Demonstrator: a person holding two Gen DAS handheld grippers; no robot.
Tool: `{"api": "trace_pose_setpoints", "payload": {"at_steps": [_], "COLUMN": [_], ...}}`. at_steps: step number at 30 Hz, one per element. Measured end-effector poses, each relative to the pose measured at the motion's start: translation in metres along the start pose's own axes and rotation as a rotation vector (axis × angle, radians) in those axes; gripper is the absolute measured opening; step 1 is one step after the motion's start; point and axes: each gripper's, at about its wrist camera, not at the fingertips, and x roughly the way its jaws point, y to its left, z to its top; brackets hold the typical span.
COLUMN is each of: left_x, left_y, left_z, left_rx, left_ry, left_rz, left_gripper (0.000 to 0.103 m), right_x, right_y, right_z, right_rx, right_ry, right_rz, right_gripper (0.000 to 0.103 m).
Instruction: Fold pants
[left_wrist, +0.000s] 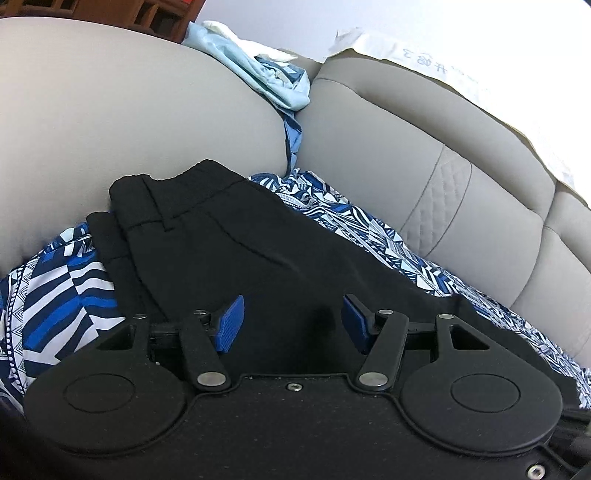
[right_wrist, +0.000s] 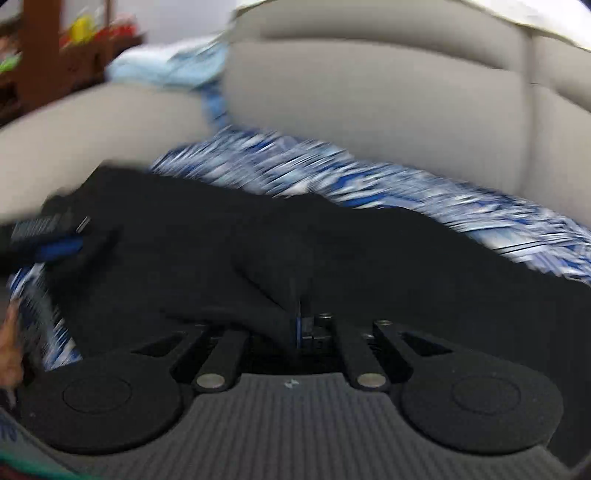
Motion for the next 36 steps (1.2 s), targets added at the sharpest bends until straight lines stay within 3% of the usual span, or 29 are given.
{"api": "trace_pose_setpoints", "payload": {"at_steps": [1,2,4,6,10,15,20,25,28,32,33,36], "left_x": [0.0,0.0,-0.001,-0.002,-0.009,-0.02,-0.028,-0.036,-0.039,-0.038,-0.039,-0.038], "left_y": [0.001,0.0,-0.001,-0.003,-0.013,-0.034,-0.061,-0.092,-0.106,-0.121,-0.12,-0.114], "left_z": [0.0,0.0,0.001,0.002,0.002,-0.005,-0.018,-0.042,-0.058,-0.081,-0.086,-0.093], "left_rx": [0.003,0.007,0.015,0.017,0.048,0.133,0.243,0.391,0.479,0.65,0.679,0.691], "left_ry": [0.002,0.003,0.007,0.012,-0.002,-0.009,-0.011,0.005,0.039,0.108,0.117,0.16], "left_rz": [-0.006,-0.012,-0.028,-0.057,-0.135,-0.245,-0.331,-0.418,-0.47,-0.429,-0.397,-0.345], "left_gripper": [0.058,0.058,0.059,0.059,0.06,0.061,0.061,0.061,0.061,0.062,0.063,0.065], "right_x": [-0.003,-0.005,-0.013,-0.025,-0.054,-0.084,-0.109,-0.122,-0.119,-0.111,-0.112,-0.116], "right_y": [0.012,0.02,0.029,0.032,0.033,0.03,0.01,-0.027,-0.051,-0.064,-0.064,-0.055], "right_z": [-0.006,-0.009,-0.015,-0.023,-0.04,-0.066,-0.084,-0.093,-0.102,-0.123,-0.129,-0.141], "right_rx": [-0.039,-0.084,-0.144,-0.172,-0.174,-0.152,-0.078,0.072,0.166,0.18,0.17,0.104], "right_ry": [-0.024,-0.036,-0.047,-0.06,-0.07,-0.11,-0.215,-0.262,-0.246,-0.175,-0.168,-0.183], "right_rz": [-0.019,-0.03,-0.017,0.027,0.08,0.075,-0.091,-0.344,-0.445,-0.504,-0.509,-0.527], "right_gripper": [0.035,0.04,0.07,0.08,0.087,0.09,0.09,0.06,0.051,0.05,0.058,0.06]}}
